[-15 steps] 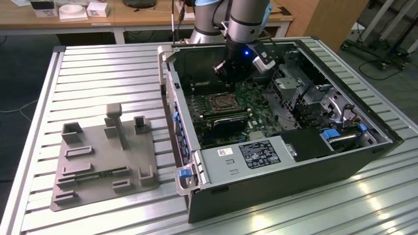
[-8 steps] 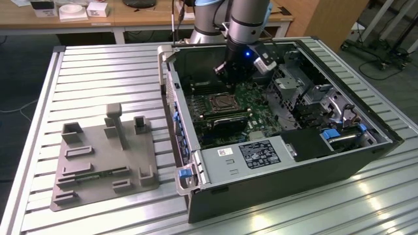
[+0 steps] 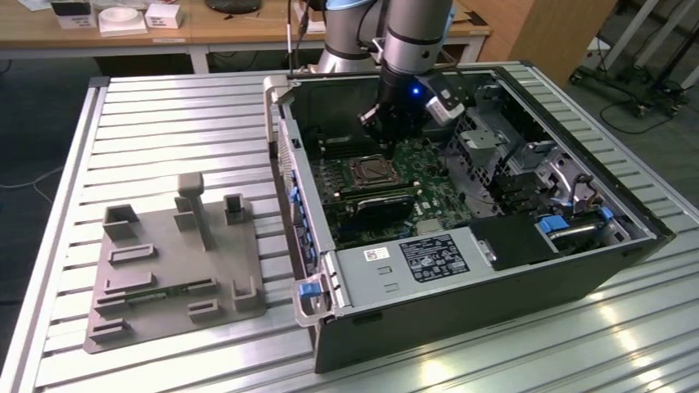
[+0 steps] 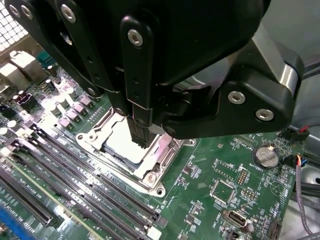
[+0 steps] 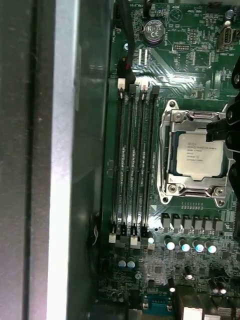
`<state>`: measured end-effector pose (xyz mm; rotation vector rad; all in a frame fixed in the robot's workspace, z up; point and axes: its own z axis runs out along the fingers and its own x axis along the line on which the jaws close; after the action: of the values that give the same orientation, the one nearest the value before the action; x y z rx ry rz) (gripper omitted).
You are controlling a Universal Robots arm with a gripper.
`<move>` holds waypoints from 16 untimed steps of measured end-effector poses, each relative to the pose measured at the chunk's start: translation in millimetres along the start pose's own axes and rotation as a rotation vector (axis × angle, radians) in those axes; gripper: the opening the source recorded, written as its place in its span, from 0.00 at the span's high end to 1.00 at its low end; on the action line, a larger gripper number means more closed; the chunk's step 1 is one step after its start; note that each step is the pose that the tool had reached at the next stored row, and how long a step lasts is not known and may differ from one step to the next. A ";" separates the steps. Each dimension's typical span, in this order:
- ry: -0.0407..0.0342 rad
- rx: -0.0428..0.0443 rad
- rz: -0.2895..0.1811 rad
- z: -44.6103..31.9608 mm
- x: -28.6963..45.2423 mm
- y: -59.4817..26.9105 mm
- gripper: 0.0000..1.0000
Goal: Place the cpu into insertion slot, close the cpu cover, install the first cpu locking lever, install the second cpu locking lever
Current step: 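Install the second cpu locking lever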
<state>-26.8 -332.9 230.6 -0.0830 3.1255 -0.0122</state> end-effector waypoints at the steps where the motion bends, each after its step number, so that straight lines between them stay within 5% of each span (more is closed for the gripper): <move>1: 0.0001 0.0011 0.000 -0.8 0.0 -0.3 0.89; 8: 0.0004 0.0057 0.000 -9.0 -0.1 -1.6 0.89; 16: 0.0020 0.0218 0.000 -12.7 0.4 -11.9 0.89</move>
<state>-26.8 -344.7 243.4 -0.0834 3.1265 -0.0463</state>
